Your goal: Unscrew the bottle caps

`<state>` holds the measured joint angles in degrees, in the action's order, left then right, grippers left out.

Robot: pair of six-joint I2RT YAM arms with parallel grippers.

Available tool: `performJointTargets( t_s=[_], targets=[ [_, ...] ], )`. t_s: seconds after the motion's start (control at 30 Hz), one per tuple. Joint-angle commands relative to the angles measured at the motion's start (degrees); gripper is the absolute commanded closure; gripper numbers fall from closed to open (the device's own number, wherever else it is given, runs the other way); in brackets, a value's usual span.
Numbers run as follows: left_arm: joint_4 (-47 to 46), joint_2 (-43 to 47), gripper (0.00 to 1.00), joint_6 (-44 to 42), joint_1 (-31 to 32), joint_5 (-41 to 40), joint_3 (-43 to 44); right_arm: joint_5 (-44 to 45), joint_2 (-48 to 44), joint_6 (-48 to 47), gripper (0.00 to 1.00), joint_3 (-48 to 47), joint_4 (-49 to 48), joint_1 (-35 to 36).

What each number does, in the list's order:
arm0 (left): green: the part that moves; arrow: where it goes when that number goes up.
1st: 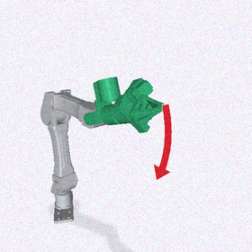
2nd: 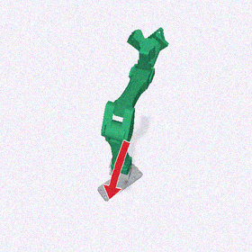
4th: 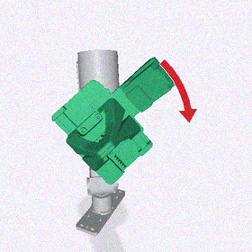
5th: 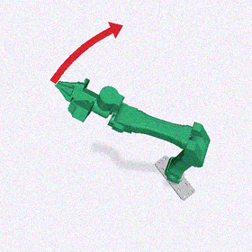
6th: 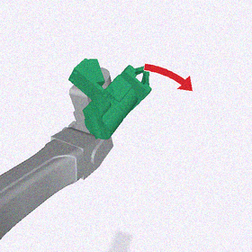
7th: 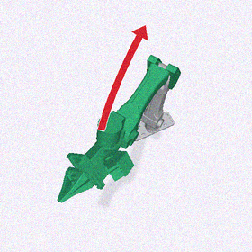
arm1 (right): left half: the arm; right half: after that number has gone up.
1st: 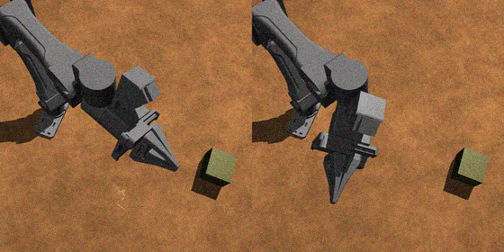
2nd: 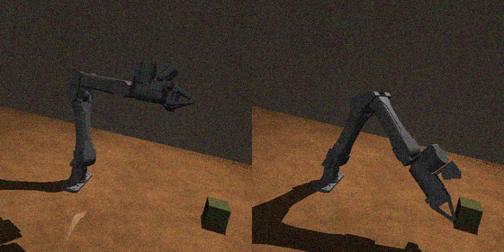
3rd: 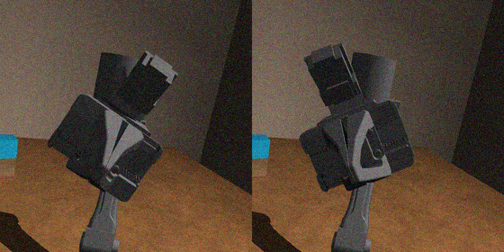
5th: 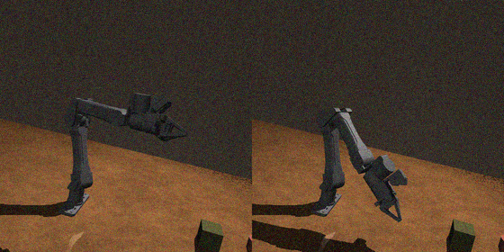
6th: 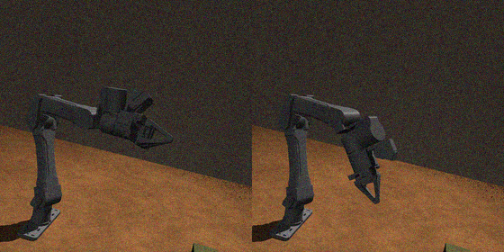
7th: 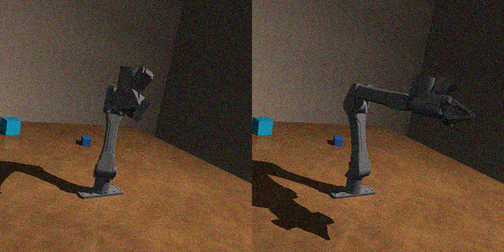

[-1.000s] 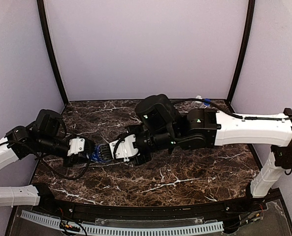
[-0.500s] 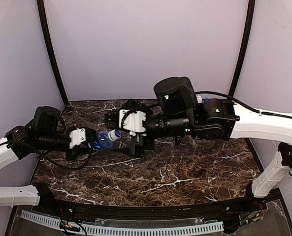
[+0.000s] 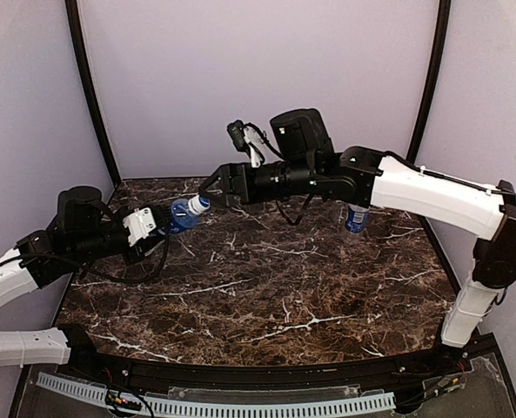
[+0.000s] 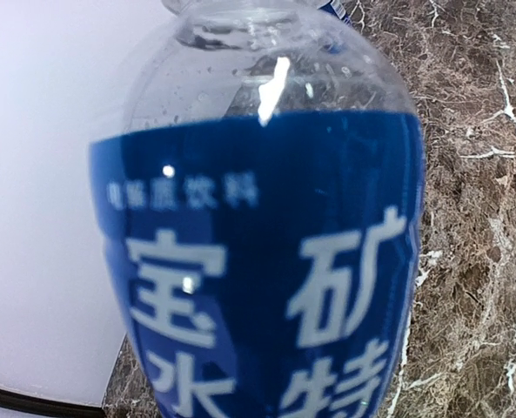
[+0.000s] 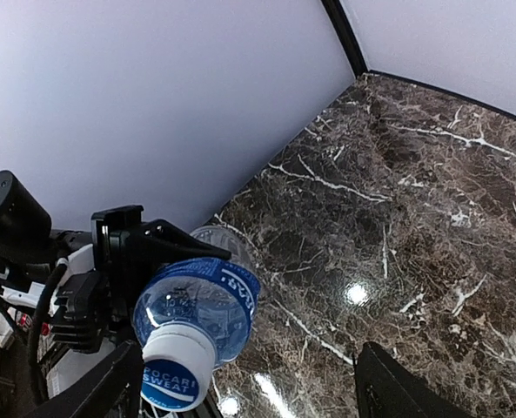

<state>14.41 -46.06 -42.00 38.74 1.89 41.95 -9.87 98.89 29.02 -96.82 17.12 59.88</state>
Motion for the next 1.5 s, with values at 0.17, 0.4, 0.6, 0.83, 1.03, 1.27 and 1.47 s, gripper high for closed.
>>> performJointTargets(
  t_s=[0.17, 0.4, 0.6, 0.83, 1.03, 1.27, 1.47],
  targets=[
    [-1.2, 0.6, 0.67, -0.7, -0.2, -1.2, -0.6, 1.7, 4.9, 2.0, 0.3, -7.1, 4.2, 4.4],
    [-1.1, 0.9, 0.67, -1.0, -0.2, -1.2, -0.9, 2.0, 4.9, 0.9, 0.55, -6.5, 3.8, 4.6],
    [-0.1, 1.3, 0.67, -2.0, -0.2, -0.7, -1.4, -1.9, 4.8, -3.5, 0.92, -6.0, 1.3, 4.7],
    [15.6, 1.6, 0.69, -4.9, -0.2, 14.5, 1.2, -11.7, -0.9, -39.1, 1.0, 0.6, 3.2, 8.9],
    [28.7, -0.3, 0.69, -7.1, -0.2, 25.2, 3.7, -9.8, -9.3, -74.1, 1.0, 15.1, 0.4, 14.6],
    [31.3, -1.7, 0.72, -11.1, -0.2, 24.6, 4.2, 12.6, -8.5, -94.2, 1.0, 16.2, 2.8, 17.3],
    [30.6, -1.8, 0.72, -10.4, -0.2, 24.9, 3.6, 15.1, -9.3, -98.8, 1.0, 18.8, -1.5, 17.4]
  ],
)
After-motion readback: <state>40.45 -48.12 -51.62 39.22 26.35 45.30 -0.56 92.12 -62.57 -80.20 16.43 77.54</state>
